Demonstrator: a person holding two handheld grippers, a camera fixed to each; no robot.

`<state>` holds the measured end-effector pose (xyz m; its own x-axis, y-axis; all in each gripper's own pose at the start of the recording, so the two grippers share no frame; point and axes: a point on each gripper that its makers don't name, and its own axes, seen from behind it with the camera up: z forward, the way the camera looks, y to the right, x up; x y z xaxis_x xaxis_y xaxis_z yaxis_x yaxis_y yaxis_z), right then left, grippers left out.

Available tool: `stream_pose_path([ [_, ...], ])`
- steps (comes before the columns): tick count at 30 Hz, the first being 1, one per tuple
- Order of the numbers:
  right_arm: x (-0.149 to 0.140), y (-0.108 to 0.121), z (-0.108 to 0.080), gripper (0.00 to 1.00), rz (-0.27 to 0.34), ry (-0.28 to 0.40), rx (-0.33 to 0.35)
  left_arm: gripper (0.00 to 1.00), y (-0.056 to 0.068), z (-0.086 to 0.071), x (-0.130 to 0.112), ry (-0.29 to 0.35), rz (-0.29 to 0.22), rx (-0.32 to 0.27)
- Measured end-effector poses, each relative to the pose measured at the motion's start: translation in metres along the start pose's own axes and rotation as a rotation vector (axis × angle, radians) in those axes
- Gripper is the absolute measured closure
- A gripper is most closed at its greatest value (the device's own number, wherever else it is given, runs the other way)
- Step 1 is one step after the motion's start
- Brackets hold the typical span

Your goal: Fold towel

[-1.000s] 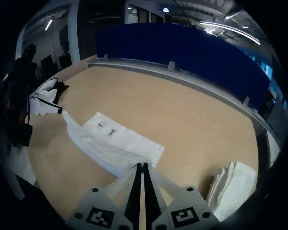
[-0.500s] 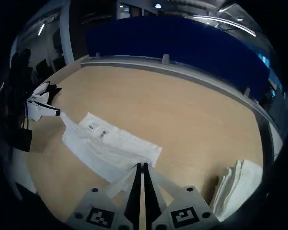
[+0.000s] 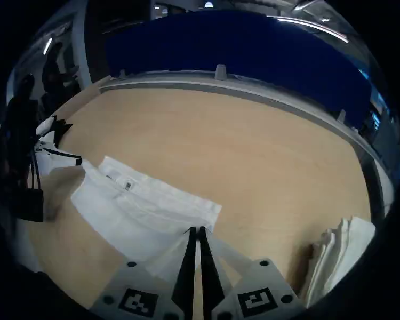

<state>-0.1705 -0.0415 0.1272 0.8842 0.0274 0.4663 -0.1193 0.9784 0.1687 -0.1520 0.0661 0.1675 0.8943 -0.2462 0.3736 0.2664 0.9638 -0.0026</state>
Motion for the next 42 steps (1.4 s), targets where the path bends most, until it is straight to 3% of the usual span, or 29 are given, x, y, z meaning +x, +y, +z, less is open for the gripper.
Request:
stream_pose_path([
  [10,-0.006,0.008,0.008,0.90,0.049,0.001,-0.022,0.88,-0.007,0.012,0.001,-0.001,-0.002,0.032],
  [16,-0.002,0.012,0.005,0.77,0.054,0.018,-0.031,0.85,-0.013,0.013,0.005,0.006,0.000,0.054],
  [18,-0.001,0.013,0.004,0.66,0.051,0.023,-0.037,0.78,-0.013,0.012,0.007,0.010,0.001,0.055],
  [21,0.001,0.015,0.001,0.40,0.045,0.031,-0.042,0.67,-0.011,0.009,0.011,0.016,-0.002,0.050],
  [25,0.002,0.016,-0.003,0.11,0.046,0.036,-0.043,0.33,-0.008,0.006,0.013,0.016,-0.012,0.040],
  [26,0.002,0.017,-0.004,0.02,0.048,0.037,-0.045,0.18,-0.008,0.005,0.013,0.016,-0.015,0.038],
  [27,0.002,0.017,-0.005,0.00,0.051,0.038,-0.047,0.03,-0.008,0.004,0.013,0.015,-0.016,0.039],
  [29,0.002,0.018,-0.007,0.00,0.056,0.040,-0.051,0.00,-0.009,0.003,0.013,0.015,-0.019,0.042],
  [42,0.005,0.020,-0.022,0.00,0.065,0.061,-0.066,0.00,-0.018,-0.014,0.014,0.024,-0.014,0.088],
])
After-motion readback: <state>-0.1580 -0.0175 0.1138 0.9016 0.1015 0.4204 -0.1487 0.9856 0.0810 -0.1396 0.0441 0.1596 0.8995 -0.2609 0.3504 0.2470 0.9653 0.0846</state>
